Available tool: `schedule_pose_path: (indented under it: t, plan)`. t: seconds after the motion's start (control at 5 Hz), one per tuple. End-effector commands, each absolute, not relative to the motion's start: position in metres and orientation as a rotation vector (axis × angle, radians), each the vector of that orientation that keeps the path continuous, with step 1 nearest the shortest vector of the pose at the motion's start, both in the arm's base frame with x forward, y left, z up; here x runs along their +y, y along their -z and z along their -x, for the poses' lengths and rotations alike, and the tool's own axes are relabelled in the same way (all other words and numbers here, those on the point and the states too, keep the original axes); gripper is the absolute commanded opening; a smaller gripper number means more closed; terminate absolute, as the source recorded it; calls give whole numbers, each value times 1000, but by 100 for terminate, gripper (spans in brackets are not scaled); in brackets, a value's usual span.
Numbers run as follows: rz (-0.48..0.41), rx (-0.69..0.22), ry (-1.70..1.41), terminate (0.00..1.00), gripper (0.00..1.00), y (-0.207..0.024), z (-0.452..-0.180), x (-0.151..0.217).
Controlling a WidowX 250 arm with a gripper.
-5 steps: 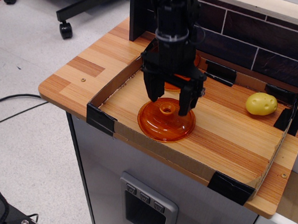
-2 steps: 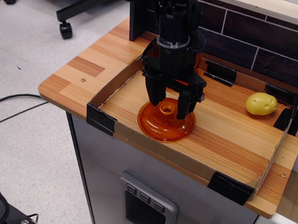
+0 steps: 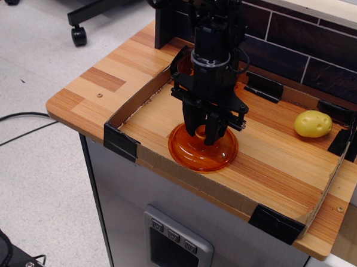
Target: Put lid on pot
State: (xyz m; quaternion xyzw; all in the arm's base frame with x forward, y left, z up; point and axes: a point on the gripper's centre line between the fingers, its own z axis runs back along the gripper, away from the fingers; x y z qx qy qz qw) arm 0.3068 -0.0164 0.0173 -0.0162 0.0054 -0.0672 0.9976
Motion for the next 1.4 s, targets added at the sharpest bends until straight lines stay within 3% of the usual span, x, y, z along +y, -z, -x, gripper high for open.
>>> schedule_pose_path:
  t: [0.0, 0.4, 0.6, 0.8, 1.2]
  plan:
    - [43, -29, 116, 0, 0, -39, -312, -18]
    - [130, -32, 56, 0, 0, -94, -320, -26]
    - [132, -80, 12, 0, 0, -115, -329, -19]
    - [116, -85, -59, 0, 0, -122, -343, -1]
    - [78, -48, -154, 0, 0, -99, -371, 26]
